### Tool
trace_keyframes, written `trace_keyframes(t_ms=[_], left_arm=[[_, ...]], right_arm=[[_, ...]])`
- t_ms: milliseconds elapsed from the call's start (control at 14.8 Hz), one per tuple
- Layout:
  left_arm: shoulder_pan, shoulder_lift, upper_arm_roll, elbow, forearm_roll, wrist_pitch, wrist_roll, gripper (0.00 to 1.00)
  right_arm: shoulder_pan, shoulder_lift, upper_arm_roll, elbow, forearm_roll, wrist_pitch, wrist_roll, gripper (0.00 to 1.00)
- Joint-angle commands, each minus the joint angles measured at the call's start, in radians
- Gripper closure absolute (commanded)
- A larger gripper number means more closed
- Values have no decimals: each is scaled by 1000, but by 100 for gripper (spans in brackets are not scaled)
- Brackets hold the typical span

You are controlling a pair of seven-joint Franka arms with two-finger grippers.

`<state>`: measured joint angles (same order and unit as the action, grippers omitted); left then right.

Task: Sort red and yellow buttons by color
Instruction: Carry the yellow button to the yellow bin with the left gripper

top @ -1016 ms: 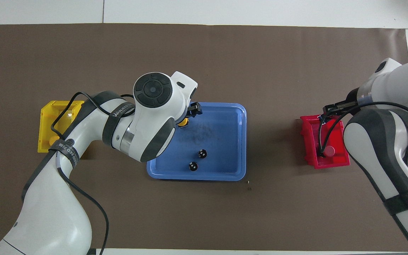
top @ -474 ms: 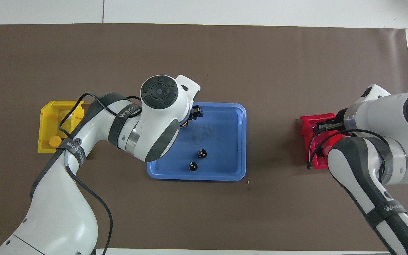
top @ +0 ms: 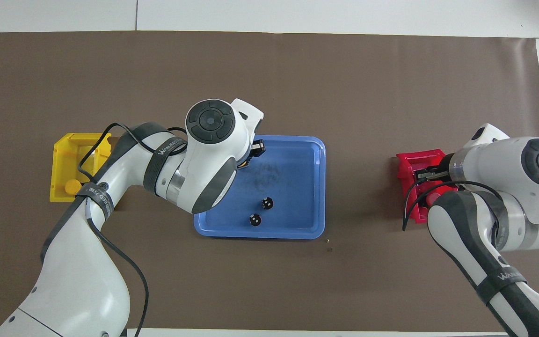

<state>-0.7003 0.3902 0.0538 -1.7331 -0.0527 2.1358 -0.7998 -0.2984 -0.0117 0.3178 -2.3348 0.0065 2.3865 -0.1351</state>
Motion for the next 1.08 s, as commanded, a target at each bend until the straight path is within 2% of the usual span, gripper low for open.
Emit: trace_keyframes(t_ms=[0, 68, 203, 271, 406, 542, 677, 745, 880, 1016], left_arm=[[-15, 3, 14, 4, -19, 0, -32, 98], [-15, 3, 15, 26, -24, -43, -30, 98], [1, -1, 20, 113, -24, -169, -25, 98], [14, -10, 24, 156, -24, -242, -13, 98], [80, -62, 24, 187, -13, -370, 54, 99], [149, -108, 52, 158, -13, -437, 240, 99], [241, -128, 73, 165, 23, -462, 388, 99], [292, -135, 89, 178, 65, -462, 453, 99], [404, -134, 92, 190, 88, -458, 629, 99], [508, -131, 92, 195, 91, -436, 769, 99]], right_arm=[[-19, -25, 9, -63, 29, 80, -43, 70], [-19, -27, 9, -67, 29, 83, -55, 68], [-19, -27, 9, -60, 29, 74, -55, 44], [-19, -24, 9, -49, 29, 65, -57, 40], [-21, -16, 9, 1, 27, -5, -57, 38], [-22, 4, 7, 87, 27, -113, -58, 36], [-24, 6, 7, 162, 27, -209, -58, 30], [-21, -4, 7, 202, 27, -269, -55, 23], [-21, -22, 0, 294, 27, -405, -49, 0], [-19, -71, -13, 375, 26, -530, -46, 0]])
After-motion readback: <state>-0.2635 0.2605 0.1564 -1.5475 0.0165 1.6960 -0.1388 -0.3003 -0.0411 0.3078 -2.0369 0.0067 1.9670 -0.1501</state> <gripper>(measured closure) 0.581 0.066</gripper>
